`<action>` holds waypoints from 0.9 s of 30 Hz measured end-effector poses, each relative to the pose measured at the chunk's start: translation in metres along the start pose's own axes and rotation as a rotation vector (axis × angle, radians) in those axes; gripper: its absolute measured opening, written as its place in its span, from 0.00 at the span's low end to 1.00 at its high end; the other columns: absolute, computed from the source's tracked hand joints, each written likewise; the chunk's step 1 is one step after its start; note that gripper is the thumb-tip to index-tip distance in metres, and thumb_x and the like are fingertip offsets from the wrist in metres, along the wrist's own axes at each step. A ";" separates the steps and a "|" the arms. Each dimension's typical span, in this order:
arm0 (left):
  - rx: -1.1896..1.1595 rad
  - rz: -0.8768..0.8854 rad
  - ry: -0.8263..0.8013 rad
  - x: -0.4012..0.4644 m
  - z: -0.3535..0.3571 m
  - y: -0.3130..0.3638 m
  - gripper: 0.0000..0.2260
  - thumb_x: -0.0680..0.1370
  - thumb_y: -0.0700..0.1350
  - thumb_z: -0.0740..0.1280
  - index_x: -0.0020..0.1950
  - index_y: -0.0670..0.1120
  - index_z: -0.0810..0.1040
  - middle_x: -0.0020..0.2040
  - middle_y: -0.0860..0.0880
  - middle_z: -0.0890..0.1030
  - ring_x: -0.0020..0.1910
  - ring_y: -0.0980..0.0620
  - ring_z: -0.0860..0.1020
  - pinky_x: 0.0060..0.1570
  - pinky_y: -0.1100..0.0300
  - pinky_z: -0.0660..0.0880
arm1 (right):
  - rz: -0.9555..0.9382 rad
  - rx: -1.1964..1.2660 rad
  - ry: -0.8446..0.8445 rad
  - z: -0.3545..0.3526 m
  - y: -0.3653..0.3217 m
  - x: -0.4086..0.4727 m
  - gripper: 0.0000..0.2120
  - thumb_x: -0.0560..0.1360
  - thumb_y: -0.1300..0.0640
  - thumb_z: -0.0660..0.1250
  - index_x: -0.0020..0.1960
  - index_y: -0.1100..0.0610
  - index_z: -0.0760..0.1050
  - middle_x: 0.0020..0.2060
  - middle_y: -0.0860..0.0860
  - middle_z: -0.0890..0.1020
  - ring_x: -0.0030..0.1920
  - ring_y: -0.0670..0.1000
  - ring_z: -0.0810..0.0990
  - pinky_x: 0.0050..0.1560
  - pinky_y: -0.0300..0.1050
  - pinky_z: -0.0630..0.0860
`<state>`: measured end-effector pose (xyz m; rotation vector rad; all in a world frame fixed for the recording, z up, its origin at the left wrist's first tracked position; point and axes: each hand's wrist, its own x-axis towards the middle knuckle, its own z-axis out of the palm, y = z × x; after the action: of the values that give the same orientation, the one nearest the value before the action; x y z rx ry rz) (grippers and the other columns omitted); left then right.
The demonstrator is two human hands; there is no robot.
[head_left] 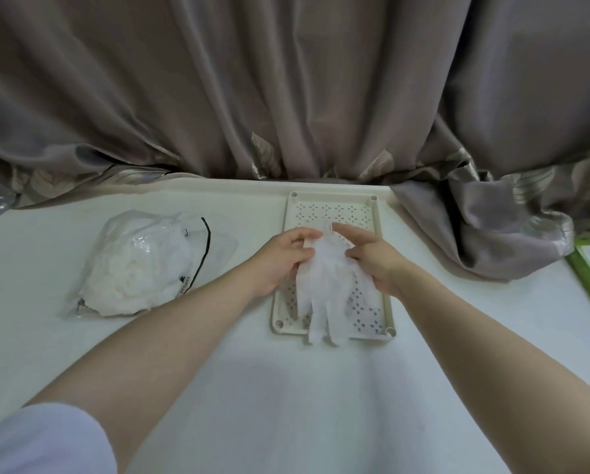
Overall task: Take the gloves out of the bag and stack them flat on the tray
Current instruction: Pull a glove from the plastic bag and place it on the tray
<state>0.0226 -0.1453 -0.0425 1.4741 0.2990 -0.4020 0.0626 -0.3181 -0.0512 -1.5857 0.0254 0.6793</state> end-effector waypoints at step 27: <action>1.770 0.212 -0.217 0.057 -0.010 -0.045 0.43 0.75 0.67 0.57 0.77 0.42 0.44 0.78 0.46 0.42 0.77 0.52 0.41 0.73 0.53 0.34 | -0.239 -1.200 -0.025 0.003 0.044 0.043 0.43 0.76 0.41 0.63 0.78 0.57 0.41 0.77 0.54 0.37 0.77 0.53 0.40 0.74 0.47 0.40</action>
<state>0.0547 -0.1420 -0.1086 3.0888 -0.5946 -0.6904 0.0795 -0.3058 -0.1091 -2.6537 -0.6952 0.5286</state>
